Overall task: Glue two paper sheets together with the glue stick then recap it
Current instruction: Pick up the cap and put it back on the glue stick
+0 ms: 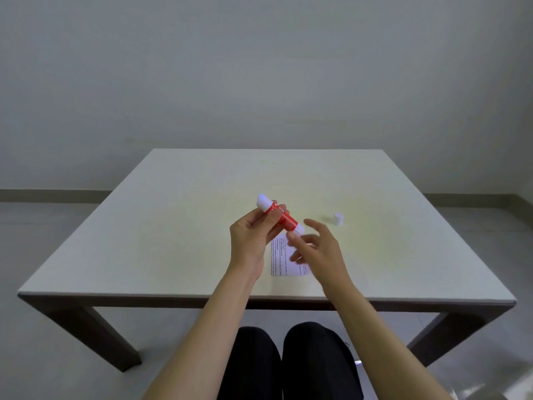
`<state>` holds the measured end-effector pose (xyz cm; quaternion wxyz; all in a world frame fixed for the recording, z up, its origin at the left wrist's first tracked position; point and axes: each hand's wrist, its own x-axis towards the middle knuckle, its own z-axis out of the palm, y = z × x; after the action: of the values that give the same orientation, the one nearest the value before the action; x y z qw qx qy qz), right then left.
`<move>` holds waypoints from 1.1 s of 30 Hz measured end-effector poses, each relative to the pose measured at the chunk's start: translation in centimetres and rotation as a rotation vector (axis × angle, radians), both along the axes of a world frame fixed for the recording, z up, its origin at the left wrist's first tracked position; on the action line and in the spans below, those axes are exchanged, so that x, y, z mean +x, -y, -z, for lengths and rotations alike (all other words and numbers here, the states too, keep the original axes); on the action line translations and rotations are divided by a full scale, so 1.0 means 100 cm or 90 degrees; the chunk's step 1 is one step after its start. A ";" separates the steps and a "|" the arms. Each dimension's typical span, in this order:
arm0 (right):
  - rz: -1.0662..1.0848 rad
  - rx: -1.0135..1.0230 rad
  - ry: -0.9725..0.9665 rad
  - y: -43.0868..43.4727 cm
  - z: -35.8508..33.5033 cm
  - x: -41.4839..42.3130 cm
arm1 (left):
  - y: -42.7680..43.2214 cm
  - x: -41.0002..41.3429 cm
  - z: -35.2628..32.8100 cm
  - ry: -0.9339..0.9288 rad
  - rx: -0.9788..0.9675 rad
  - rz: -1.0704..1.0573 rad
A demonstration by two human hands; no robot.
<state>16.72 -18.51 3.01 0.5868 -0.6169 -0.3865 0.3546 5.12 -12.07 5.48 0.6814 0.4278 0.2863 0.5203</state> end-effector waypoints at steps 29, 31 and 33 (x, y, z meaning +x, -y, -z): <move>0.084 0.137 0.152 -0.003 0.004 -0.011 | 0.001 0.012 0.001 -0.029 -0.053 -0.024; 0.048 0.129 0.144 -0.007 0.008 -0.012 | 0.000 0.013 0.006 -0.086 -0.033 -0.029; -0.003 0.103 0.199 -0.013 0.012 -0.002 | -0.004 0.011 0.010 -0.160 -0.003 -0.052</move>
<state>16.54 -17.23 1.84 0.5666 -0.6143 -0.5017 0.2234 6.22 -11.65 4.45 0.6194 0.4759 0.3878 0.4893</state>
